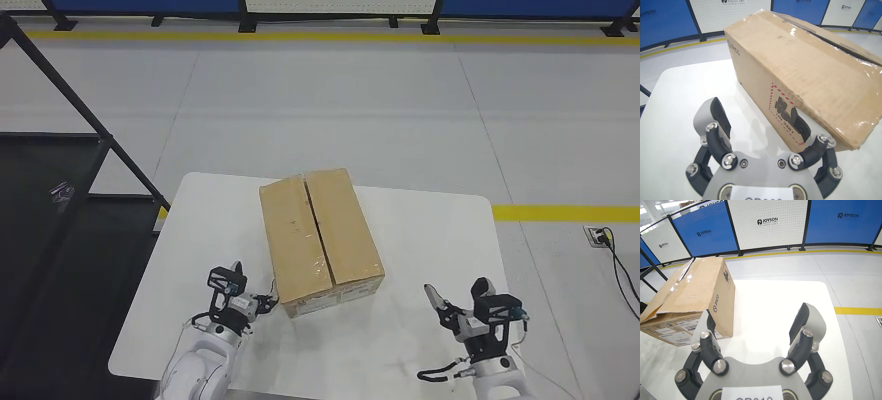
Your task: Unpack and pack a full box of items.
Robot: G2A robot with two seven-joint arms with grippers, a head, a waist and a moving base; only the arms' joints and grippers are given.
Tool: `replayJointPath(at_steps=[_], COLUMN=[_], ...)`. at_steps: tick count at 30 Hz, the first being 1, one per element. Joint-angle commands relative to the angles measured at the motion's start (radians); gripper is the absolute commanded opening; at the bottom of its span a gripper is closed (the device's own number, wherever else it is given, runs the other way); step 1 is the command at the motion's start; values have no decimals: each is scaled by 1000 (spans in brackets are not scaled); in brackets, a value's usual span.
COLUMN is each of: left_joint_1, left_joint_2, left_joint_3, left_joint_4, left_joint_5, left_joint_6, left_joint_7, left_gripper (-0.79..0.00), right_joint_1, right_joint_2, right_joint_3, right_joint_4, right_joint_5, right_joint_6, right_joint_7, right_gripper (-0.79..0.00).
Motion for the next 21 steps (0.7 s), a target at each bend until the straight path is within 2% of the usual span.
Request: replayJointPath(at_steps=[1, 7, 21], left_joint_1=[8, 16, -19], left_joint_2=[2, 1, -10], left_joint_3=[-2, -2, 47], left_joint_4=[-6, -15, -5], left_joint_5=[12, 23, 43], left_joint_6=[-15, -21, -18], left_joint_7=[0, -3, -29], left_gripper=[0, 0, 0], right_joint_1=[-1, -5, -42], right_joint_2=[-1, -3, -7], right_joint_3=[1, 4, 31], right_joint_4=[0, -1, -3], right_joint_5=[1, 2, 16], right_joint_6=[-4, -11, -25], right_joint_7=[-1, -8, -36], right_gripper=[0, 0, 0])
